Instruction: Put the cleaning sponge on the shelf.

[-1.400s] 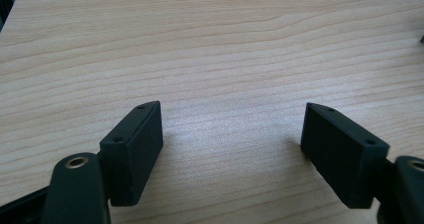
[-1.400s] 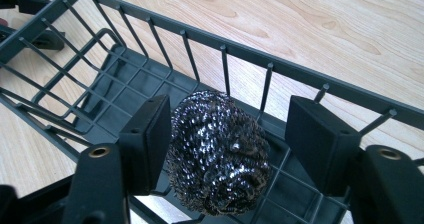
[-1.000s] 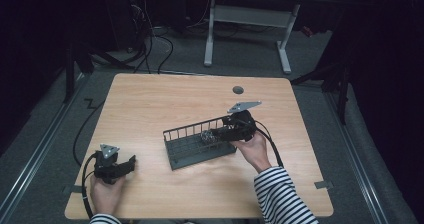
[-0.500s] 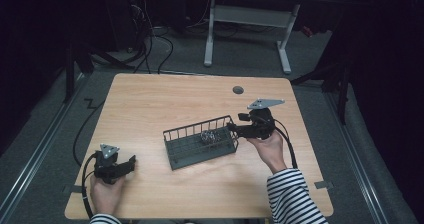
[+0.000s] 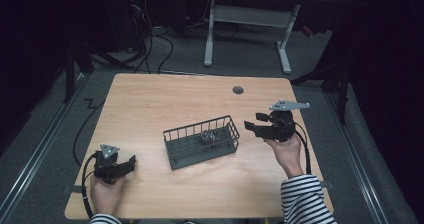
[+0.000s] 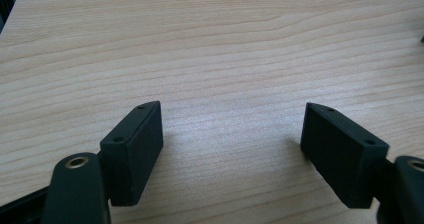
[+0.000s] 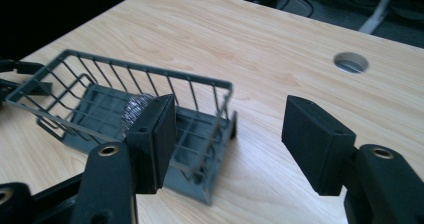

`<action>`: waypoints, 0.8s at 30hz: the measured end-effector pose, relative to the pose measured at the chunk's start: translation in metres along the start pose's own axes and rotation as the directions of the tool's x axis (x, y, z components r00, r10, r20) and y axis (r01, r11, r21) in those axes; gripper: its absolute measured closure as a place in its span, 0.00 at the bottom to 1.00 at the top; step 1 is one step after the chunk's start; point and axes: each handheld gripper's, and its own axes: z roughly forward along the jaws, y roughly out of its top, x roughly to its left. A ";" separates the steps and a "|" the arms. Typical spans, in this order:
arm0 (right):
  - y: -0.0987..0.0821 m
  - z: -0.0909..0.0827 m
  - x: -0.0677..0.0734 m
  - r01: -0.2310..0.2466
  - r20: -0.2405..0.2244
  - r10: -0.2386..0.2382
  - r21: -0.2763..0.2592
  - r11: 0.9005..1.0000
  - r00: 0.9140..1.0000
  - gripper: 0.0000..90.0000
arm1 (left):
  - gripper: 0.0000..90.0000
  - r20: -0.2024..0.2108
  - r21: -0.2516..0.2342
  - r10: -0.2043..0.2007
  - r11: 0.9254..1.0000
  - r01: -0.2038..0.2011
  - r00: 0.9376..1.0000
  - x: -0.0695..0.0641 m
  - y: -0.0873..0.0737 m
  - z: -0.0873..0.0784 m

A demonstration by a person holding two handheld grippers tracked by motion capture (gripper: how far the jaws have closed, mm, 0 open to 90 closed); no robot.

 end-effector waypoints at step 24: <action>-0.039 -0.051 -0.029 -0.059 0.113 0.064 -0.050 0.997 0.992 0.45 | 0.28 0.001 0.001 0.000 1.000 0.000 1.000 0.000 0.000 0.000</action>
